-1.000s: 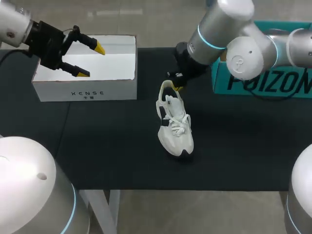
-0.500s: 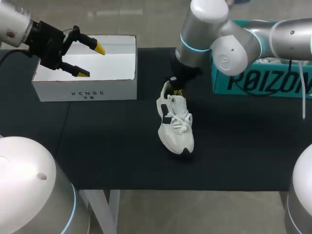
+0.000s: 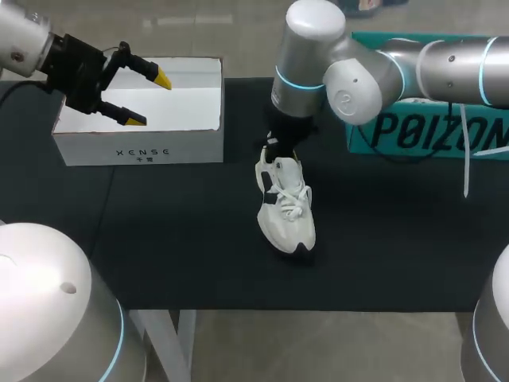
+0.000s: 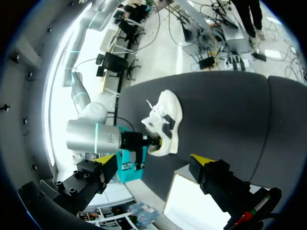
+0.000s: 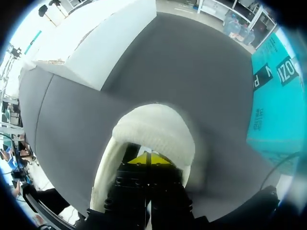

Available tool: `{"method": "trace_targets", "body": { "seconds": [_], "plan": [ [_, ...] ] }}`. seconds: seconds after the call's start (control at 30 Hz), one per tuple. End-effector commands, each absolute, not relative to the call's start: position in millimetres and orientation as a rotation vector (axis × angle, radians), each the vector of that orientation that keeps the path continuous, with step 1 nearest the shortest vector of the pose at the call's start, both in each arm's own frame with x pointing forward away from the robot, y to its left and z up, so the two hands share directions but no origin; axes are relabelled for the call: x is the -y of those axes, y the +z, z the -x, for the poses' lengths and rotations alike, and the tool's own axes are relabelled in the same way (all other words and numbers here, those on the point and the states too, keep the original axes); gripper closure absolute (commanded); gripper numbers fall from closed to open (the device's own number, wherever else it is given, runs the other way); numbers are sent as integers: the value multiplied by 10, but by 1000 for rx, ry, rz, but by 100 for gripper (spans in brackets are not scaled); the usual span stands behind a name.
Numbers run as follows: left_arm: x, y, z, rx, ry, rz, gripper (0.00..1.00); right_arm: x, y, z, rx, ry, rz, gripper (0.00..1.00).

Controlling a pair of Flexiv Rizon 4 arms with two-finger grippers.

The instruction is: Take the shoe out of the shoebox, open the shoe tongue, remove and reinsert the insole, then place the shoe into the shoebox

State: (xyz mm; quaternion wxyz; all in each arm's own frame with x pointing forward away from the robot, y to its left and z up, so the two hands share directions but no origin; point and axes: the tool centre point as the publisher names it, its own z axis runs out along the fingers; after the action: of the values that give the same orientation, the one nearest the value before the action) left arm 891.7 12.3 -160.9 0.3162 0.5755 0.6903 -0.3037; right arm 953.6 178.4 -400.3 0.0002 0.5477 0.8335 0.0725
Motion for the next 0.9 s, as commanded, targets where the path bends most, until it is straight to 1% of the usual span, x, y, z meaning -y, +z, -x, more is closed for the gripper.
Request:
{"method": "trace_targets", "body": {
  "seconds": [0.03,0.17,0.27,0.4,0.53,0.6,0.9],
  "plan": [
    [-122,-1605,-8919,-1821,-797,-1518,0,-1808,-4127,-9572,-2626,179,-1721,100],
    [-122,-1605,-8919,-1821,-797,-1518,0,-1782,-4074,-9523,-2631,169,-1723,100],
    [-122,-1605,-8919,-1821,-797,-1518,0,-1760,-3878,-9472,-2625,175,-1745,100],
    [-122,-1605,-8919,-1821,-797,-1518,0,-1755,-3594,-9405,-2586,61,-1734,100],
    [-122,-1605,-8919,-1821,-797,-1518,0,-1758,-3366,-9361,-2544,59,-1691,100],
    [-122,-1605,-8919,-1821,-797,-1518,0,-1757,-3318,-9366,-2556,106,-1692,100],
    [-122,-1605,-8919,-1821,-797,-1518,0,-1757,-3302,-9346,-2531,73,-1727,100]
  ]
}}
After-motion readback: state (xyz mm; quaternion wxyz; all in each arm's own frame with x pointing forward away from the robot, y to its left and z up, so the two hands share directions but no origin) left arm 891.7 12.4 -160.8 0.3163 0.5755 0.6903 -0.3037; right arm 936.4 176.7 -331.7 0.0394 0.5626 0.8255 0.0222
